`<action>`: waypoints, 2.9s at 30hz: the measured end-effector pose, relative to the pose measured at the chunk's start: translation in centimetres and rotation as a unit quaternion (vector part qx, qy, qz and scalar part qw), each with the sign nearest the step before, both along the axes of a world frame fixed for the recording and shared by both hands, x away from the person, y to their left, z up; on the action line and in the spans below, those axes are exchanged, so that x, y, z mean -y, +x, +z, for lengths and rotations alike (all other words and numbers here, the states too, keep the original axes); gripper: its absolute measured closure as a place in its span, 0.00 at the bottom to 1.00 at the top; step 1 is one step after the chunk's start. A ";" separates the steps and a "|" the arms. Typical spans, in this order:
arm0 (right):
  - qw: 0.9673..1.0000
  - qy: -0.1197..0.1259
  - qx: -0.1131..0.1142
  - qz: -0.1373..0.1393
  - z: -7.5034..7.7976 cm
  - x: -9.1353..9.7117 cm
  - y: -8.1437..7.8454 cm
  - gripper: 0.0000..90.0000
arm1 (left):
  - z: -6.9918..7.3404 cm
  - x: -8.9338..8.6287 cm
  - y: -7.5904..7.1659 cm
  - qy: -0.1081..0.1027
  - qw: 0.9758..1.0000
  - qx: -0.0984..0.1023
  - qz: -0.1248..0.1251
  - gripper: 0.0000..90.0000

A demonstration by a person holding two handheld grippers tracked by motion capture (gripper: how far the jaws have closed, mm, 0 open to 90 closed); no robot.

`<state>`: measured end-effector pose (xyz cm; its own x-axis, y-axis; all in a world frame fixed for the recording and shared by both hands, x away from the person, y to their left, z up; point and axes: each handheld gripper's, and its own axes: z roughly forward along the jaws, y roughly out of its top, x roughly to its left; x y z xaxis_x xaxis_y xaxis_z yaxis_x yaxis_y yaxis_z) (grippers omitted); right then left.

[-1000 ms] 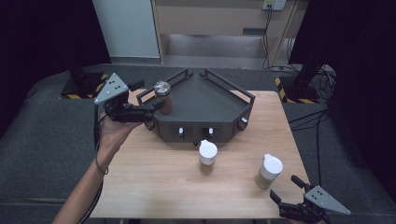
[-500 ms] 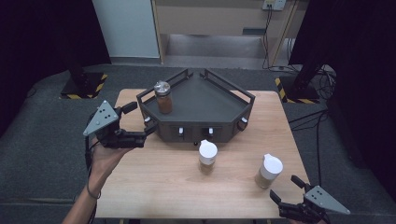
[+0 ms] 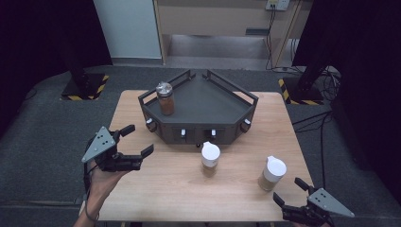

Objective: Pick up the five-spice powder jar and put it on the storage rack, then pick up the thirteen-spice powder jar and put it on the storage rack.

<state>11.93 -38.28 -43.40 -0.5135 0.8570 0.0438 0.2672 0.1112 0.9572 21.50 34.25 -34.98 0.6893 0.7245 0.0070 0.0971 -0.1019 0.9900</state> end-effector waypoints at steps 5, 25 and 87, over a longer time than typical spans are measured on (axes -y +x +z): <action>1.000 -0.001 -0.001 0.000 0.0 0.0 0.0 0.03 | -1.5 -0.6 -0.9 -0.001 1.000 -0.011 0.005 0.07; 1.000 -0.002 -0.002 0.001 0.1 0.0 0.0 0.04 | -7.4 -2.2 -3.0 -0.018 0.999 -0.044 0.017 0.07; 1.000 0.010 0.006 -0.001 0.1 0.1 -0.2 0.04 | -11.2 -5.1 -2.6 -0.012 0.998 -0.059 -0.031 0.03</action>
<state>11.73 -38.42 -43.32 -0.5118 0.8573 0.0560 0.2569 0.0905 0.9622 18.92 39.39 -46.21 0.7278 0.6793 -0.0940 0.2069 -0.0868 0.9745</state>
